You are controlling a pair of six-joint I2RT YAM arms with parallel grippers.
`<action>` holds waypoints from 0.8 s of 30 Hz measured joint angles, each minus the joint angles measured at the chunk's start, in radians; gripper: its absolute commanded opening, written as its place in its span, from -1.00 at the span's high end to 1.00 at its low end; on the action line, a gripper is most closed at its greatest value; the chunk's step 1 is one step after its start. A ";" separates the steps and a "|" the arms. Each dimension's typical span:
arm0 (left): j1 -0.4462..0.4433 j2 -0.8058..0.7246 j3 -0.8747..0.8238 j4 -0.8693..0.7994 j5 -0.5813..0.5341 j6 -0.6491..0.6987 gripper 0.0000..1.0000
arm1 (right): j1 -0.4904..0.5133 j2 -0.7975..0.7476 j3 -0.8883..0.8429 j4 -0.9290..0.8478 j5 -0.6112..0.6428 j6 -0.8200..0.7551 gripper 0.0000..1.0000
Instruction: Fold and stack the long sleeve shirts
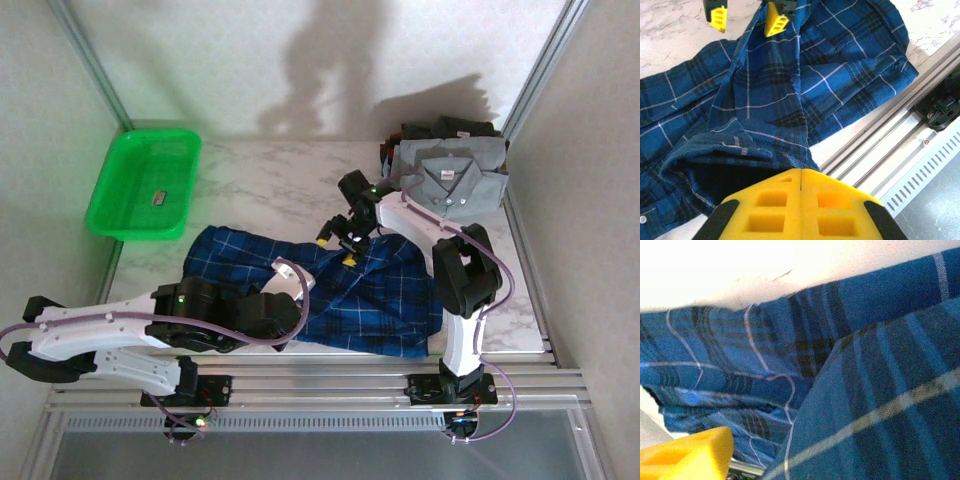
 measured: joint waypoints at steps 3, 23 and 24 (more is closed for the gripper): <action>0.000 0.003 -0.008 0.004 0.001 0.001 1.00 | 0.000 0.036 0.025 -0.001 0.026 0.024 0.41; 0.000 -0.002 -0.354 0.084 -0.132 -0.103 1.00 | -0.167 -0.553 -0.167 -0.037 0.123 -0.043 1.00; 0.000 0.007 -0.353 0.075 -0.161 -0.117 0.99 | -0.166 -0.602 -0.238 -0.039 0.115 -0.045 1.00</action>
